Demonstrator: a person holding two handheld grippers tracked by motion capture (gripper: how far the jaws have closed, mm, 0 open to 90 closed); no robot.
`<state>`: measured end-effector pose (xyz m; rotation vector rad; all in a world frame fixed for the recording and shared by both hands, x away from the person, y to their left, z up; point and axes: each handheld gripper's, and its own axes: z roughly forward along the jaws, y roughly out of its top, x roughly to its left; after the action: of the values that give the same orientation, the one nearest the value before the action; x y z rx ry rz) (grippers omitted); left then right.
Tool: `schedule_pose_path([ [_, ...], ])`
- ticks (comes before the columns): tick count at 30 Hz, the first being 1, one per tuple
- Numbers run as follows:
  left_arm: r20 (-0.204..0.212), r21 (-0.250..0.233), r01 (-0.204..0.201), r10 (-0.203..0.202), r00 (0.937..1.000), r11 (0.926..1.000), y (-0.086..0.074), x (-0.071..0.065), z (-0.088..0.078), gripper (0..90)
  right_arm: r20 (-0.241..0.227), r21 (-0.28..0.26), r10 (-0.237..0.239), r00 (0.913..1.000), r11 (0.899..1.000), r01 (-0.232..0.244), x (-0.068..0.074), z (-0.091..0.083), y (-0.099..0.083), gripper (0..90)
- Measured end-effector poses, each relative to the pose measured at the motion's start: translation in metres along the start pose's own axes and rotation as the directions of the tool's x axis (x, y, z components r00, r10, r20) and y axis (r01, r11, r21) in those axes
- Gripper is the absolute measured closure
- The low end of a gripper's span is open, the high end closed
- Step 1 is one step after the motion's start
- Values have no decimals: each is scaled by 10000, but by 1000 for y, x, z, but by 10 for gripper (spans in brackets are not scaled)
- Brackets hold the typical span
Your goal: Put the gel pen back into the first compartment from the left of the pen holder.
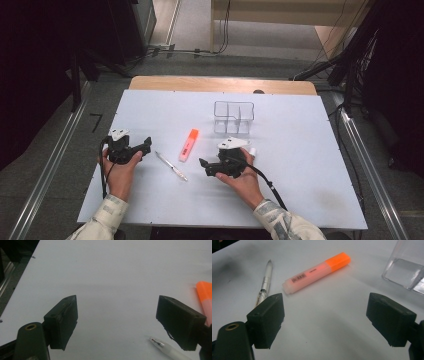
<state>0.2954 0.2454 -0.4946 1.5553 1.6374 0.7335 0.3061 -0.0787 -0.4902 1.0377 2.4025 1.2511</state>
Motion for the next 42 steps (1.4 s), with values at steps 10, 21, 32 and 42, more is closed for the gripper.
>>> schedule_pose_path([
  [10, -18, -21, 61, -61, 10000, 10000, 0, 1, 0, 184, -92, 50, -273, 9996, 9996, 273, 15, 16, 6, 135],
  [21, 1, -24, 50, -50, 10000, 10000, 0, 2, 0, 184, -313, 173, -471, 9984, 9987, 477, 30, 28, 9, 139],
  [32, 46, -31, 68, -68, 10000, 10000, 0, 2, 1, 184, -470, 243, -655, 9967, 9975, 667, 43, 44, 12, 142],
  [42, 65, -58, 116, -116, 9999, 9999, 0, 3, 1, 184, -771, 90, -948, 9925, 9954, 958, 62, 55, 21, 186],
])
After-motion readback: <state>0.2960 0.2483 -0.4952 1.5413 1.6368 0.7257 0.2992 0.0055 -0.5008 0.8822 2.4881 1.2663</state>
